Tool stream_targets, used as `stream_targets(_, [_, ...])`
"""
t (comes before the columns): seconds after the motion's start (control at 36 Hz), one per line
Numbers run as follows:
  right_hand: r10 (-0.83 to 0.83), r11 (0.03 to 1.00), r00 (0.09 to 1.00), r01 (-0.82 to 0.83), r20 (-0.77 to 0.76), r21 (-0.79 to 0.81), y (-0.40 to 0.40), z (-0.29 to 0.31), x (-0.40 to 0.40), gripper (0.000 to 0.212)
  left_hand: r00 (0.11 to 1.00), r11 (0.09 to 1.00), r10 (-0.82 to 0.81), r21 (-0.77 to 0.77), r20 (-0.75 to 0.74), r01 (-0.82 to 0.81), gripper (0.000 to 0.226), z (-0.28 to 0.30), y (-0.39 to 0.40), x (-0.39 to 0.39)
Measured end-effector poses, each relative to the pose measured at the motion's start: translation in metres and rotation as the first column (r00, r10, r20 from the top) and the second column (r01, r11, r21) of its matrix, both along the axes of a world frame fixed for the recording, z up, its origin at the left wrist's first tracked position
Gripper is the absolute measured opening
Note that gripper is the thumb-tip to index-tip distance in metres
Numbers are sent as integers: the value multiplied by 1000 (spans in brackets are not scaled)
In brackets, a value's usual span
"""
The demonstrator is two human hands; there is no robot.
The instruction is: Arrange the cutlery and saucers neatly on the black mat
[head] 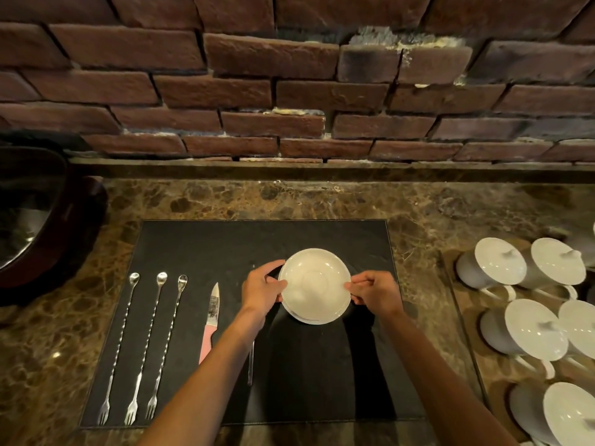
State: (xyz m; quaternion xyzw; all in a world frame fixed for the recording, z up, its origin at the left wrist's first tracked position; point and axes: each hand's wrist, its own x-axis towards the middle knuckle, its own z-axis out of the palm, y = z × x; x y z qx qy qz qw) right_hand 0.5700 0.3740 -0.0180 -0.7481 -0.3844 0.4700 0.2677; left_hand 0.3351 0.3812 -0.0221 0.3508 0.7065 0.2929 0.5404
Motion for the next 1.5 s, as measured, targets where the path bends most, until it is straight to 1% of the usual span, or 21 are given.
stream_targets(0.06, [-4, 1000, 1000, 4, -19, 5, 2, -2, 3, 13, 1000, 1000, -15, -3, -23, 14, 58, 0, 3, -1])
stream_targets(0.11, [-12, 1000, 998, 11, -61, -6, 5, -3, 6, 23, 998, 999, -40, -12, -50, 39, 59, 0, 5, -3])
stream_targets(0.14, [-27, 1000, 995, 26, -95, -14, 6, -3, 7, 29, 995, 998, -61, -10, -84, 60, 55, 0, 6, -5])
stream_targets(0.19, [-46, 998, 984, 40, -172, -42, 8, -2, 8, 35, 970, 991, -131, 3, -206, 135, 40, 2, 6, -7])
stream_targets(0.22, [-39, 998, 977, 26, -209, -65, 9, -1, 8, 35, 954, 984, -171, 2, -248, 177, 32, 3, 6, -8])
stream_targets(0.28, [3, 992, 966, -35, -258, -119, 10, 2, 8, 25, 941, 971, -235, -27, -241, 236, 24, 6, 6, -7])
stream_targets(0.33, [36, 986, 954, -82, -298, -143, 9, 3, 7, 23, 923, 957, -289, -69, -253, 281, 23, 8, 7, -6])
stream_targets(0.44, [6, 986, 938, -63, -346, -155, 8, 4, 7, 25, 914, 954, -298, -100, -273, 281, 23, 11, 10, -5])
stream_targets(0.56, [3, 983, 932, -69, -363, -169, 4, 9, 11, 24, 928, 961, -274, -104, -251, 256, 23, 13, 3, -4])
stream_targets(0.67, [21, 983, 930, -85, -368, -160, -9, 16, 18, 23, 961, 975, -213, -102, -177, 197, 21, 14, -16, -1])
stream_targets(0.81, [18, 988, 936, -70, -351, -137, -39, 20, 21, 19, 964, 974, -223, -84, -143, 212, 12, 18, -46, 5])
stream_targets(0.92, [4, 987, 933, -61, -359, -147, -62, 18, 24, 12, 963, 970, -236, -89, -131, 225, 17, 18, -66, 7])
stream_targets(1.03, [-1, 984, 938, -60, -347, -166, -74, 16, 24, 18, 964, 970, -233, -103, -126, 221, 25, 17, -77, 11])
stream_targets(1.17, [-25, 986, 933, -35, -358, -160, -81, 14, 23, 22, 970, 970, -220, -128, -103, 206, 14, 14, -82, 12])
stream_targets(1.42, [-130, 976, 909, 47, -395, -211, -84, 8, 22, 29, 961, 963, -249, -133, -119, 233, 13, 18, -85, 11])
stream_targets(1.47, [-152, 976, 909, 76, -388, -205, -83, 9, 21, 32, 959, 966, -246, -116, -139, 231, 24, 21, -85, 10])
stream_targets(1.5, [-144, 979, 924, 81, -355, -187, -83, 15, 20, 33, 960, 973, -224, -97, -169, 210, 29, 25, -83, 9])
